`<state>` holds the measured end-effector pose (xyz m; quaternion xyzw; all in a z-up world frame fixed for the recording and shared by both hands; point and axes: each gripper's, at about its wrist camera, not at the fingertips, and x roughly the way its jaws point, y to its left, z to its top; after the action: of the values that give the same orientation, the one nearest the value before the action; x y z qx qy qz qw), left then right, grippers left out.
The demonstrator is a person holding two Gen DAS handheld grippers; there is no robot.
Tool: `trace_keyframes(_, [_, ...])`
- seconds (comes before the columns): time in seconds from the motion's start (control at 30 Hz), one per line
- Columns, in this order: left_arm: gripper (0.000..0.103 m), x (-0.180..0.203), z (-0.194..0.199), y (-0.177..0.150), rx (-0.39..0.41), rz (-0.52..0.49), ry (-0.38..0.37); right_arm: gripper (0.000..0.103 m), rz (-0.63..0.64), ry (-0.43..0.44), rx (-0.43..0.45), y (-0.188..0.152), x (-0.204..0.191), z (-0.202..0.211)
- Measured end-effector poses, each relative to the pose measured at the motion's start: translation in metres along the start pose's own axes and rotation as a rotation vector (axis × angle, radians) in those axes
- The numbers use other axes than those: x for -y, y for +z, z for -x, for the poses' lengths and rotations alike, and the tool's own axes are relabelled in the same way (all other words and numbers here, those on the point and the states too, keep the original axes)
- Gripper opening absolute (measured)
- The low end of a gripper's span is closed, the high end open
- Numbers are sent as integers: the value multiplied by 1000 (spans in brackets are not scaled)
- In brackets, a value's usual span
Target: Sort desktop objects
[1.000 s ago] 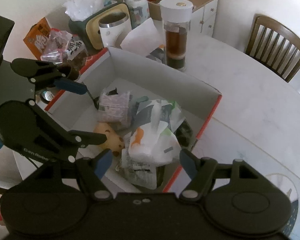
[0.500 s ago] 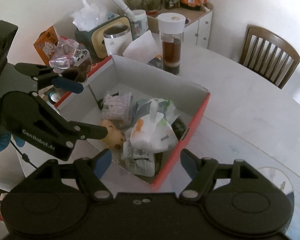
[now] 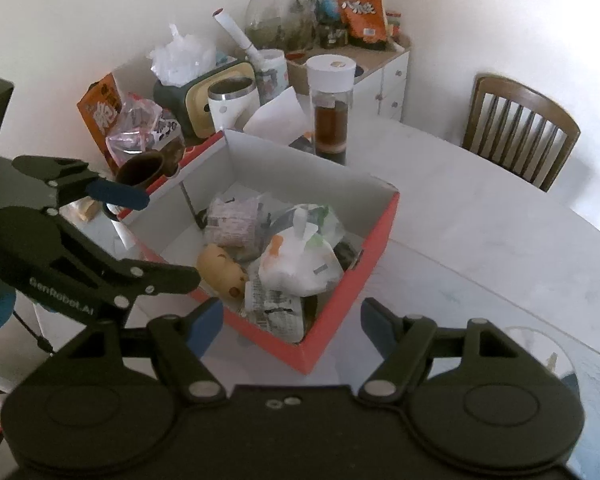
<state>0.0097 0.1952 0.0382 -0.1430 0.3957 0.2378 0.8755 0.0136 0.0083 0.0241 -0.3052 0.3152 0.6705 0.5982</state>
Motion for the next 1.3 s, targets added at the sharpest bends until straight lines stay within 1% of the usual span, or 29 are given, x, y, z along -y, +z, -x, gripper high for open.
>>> trace_keyframes(0.17, [103, 11, 9, -7, 31, 5, 16, 76, -13, -19, 34, -9, 1, 9])
trace_keyframes(0.4, [103, 18, 16, -19, 50, 51, 13, 76, -31, -31, 58, -24, 0, 18])
trace_keyframes(0.67, [103, 26, 20, -30, 58, 53, 41, 76, -68, -31, 77, -39, 5, 28])
trace_keyframes(0.87, [103, 31, 21, -38, 74, 64, 56, 76, -76, -33, 77, -50, 8, 32])
trace_keyframes(0.97, [103, 32, 20, -44, 82, 95, 58, 76, -78, -33, 82, -53, 8, 32])
trace_keyframes(1.13, [103, 31, 20, -49, 73, 130, 77, 76, -72, -36, 81, -60, 8, 34])
trace_keyframes(1.3, [103, 32, 21, -53, 82, 142, 91, 76, -73, -32, 76, -64, 9, 33])
